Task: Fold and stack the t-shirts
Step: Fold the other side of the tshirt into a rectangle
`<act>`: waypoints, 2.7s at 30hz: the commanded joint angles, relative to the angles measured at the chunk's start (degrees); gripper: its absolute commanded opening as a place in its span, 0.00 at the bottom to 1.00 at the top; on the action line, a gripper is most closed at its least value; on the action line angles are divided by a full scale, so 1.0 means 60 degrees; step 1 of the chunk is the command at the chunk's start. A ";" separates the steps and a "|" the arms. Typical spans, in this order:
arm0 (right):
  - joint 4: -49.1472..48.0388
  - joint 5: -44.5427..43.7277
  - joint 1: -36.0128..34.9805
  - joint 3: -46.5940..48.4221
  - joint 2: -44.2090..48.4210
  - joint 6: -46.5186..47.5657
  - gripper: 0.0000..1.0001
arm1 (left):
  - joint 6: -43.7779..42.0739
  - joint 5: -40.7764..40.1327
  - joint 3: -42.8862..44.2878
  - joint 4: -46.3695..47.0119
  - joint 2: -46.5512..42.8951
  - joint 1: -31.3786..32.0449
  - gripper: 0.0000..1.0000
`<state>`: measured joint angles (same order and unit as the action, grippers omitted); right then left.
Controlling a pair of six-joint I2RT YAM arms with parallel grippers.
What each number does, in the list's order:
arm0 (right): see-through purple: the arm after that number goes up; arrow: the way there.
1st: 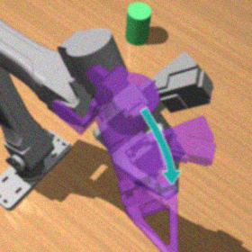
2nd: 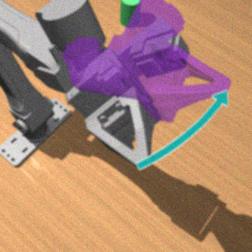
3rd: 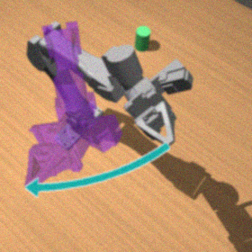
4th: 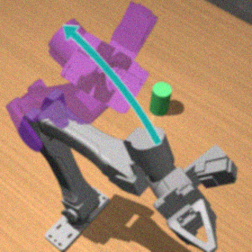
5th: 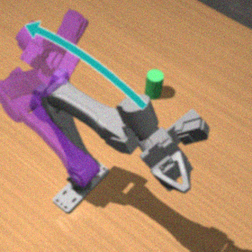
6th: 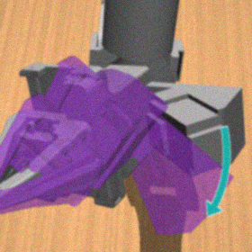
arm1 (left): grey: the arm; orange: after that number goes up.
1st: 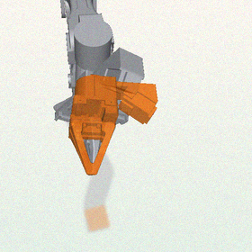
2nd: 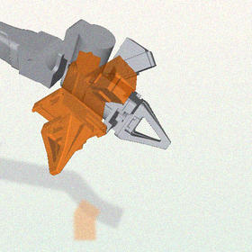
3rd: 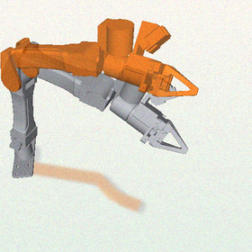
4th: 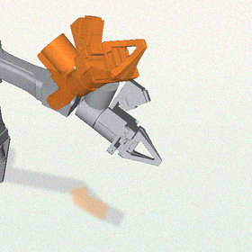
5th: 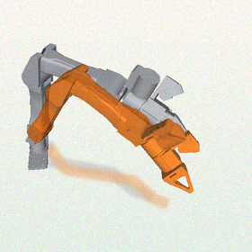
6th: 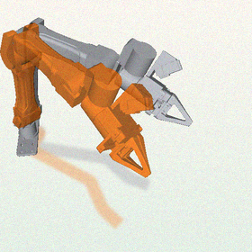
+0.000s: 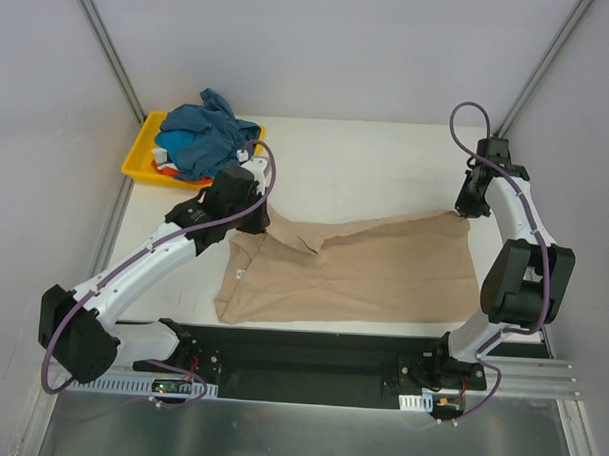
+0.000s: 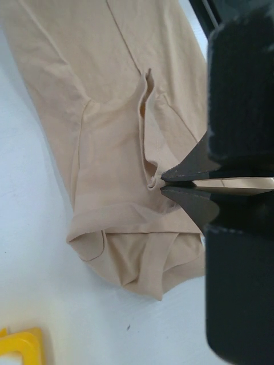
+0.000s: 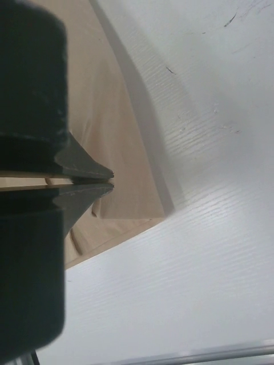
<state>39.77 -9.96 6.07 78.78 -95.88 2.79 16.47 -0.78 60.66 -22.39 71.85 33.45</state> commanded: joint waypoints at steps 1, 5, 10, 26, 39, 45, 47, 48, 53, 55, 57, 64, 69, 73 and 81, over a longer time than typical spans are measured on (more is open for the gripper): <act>0.0345 -0.0509 0.0000 -0.0283 0.0686 0.0166 0.01 | 0.0756 0.0114 -0.0793 0.0129 -0.1264 0.0196 0.00; 0.0432 -0.0450 0.0000 -0.0430 0.0774 0.0195 0.01 | 0.1311 0.0392 -0.1481 0.0129 -0.1984 0.0313 0.00; 0.0462 -0.0479 0.0000 -0.0533 0.0847 0.0268 0.01 | 0.2131 0.0699 -0.2229 0.0041 -0.3037 0.0430 0.00; 0.0578 -0.0405 0.0000 -0.0342 0.0393 0.0429 0.01 | 0.4330 0.0334 -0.3371 -0.1262 -0.4666 0.1705 0.00; 0.1091 -0.1928 0.0000 -0.2201 0.0964 -0.0345 0.42 | 0.5048 0.1081 -0.4676 -0.2272 -0.5032 0.1793 0.66; 0.1429 -0.1873 0.0000 -0.2232 0.1564 -0.0435 0.97 | 0.4653 0.0760 -0.4003 -0.2523 -0.5106 0.1793 0.99; 0.1182 -0.0766 0.0000 -0.2305 0.2047 -0.0450 0.97 | 0.4521 0.0541 -0.3566 -0.2494 -0.4742 0.1793 1.00; 0.1035 -0.0265 0.0000 -0.2392 0.2223 -0.0450 0.97 | 0.4477 0.0438 -0.3403 -0.2494 -0.4536 0.1793 0.99; -0.0413 0.4240 -0.0029 -0.3371 0.2840 -0.0450 0.97 | 0.4257 0.0188 -0.2437 -0.1605 -0.2680 0.1793 0.99; -0.0883 0.4967 -0.0175 -0.3622 0.2636 -0.0728 0.97 | 0.4141 0.0188 -0.2231 -0.1119 -0.2033 0.1778 0.99; -0.1017 0.5146 -0.0439 -0.3784 0.2430 -0.0772 0.97 | 0.3994 -0.0218 -0.1704 -0.0591 -0.0979 0.1793 0.99; -0.1574 0.5395 -0.0747 -0.3917 0.1114 -0.0831 0.97 | 0.3788 0.0318 -0.0603 -0.0369 0.1748 0.1281 0.99; -0.1735 0.5175 -0.0747 -0.3931 0.0526 -0.0889 0.97 | 0.3468 0.0188 -0.0590 -0.0369 0.2803 0.0433 0.99; -0.1619 0.4737 -0.0747 -0.3946 0.0335 -0.0889 0.97 | 0.3422 -0.0310 -0.0603 -0.0545 0.3010 -0.0344 0.99; -0.1369 0.3915 -0.0747 -0.3888 0.0174 -0.0933 0.97 | 0.3861 -0.2196 -0.0854 -0.2360 0.1648 -0.1590 0.93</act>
<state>30.50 17.96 1.56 55.16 -94.00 -2.76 38.81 -5.96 54.83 -29.28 87.39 24.99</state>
